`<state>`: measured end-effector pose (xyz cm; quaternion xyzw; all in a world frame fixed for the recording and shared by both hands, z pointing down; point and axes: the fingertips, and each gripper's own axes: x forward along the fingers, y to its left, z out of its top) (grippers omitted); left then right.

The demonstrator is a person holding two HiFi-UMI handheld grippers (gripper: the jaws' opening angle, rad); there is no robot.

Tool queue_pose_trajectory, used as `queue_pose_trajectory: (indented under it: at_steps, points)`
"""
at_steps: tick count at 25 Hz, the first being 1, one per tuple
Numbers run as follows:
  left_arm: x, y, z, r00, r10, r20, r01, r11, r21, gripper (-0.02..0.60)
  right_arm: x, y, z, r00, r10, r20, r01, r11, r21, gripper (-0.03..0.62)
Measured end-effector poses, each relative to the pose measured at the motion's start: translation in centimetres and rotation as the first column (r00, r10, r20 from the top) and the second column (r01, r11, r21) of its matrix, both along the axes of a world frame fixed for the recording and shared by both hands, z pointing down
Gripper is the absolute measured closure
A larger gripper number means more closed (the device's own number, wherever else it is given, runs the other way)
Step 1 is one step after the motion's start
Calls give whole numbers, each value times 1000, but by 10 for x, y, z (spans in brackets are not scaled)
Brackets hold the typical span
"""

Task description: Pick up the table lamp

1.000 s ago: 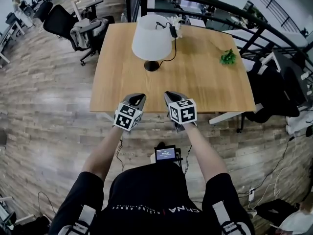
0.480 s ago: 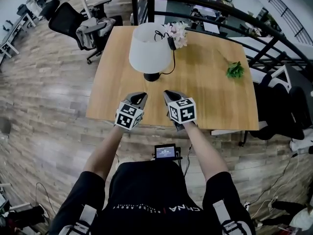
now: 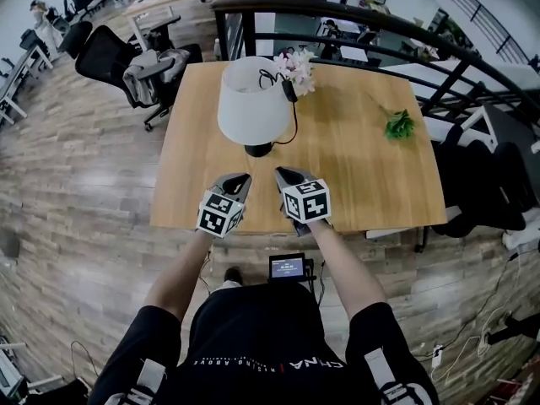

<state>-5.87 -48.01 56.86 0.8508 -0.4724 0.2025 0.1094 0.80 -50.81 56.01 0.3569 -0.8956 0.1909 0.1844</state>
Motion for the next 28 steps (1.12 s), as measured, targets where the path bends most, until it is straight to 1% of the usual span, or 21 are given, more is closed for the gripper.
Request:
queue_pose_trajectory:
  at_steps: [4, 10, 15, 21, 28]
  points:
    - [-10, -6, -5, 1000, 25, -14, -25, 1000, 8, 561, -10, 0, -12, 999, 26, 36, -27, 1000, 10, 557]
    - [-13, -16, -15, 997, 60, -47, -58, 998, 33, 562, -13, -8, -26, 997, 69, 28, -70, 997, 38, 557]
    - [-18, -20, -13, 997, 72, -37, -71, 997, 29, 563, -16, -10, -21, 997, 80, 11, -80, 996, 33, 557]
    - [-28, -24, -13, 997, 66, -32, -65, 997, 28, 563, -22, -16, -21, 997, 81, 8, -81, 996, 30, 557]
    - [-30, -24, -9, 998, 58, -23, -57, 998, 21, 563, -24, -17, -19, 998, 69, 7, -70, 997, 27, 557]
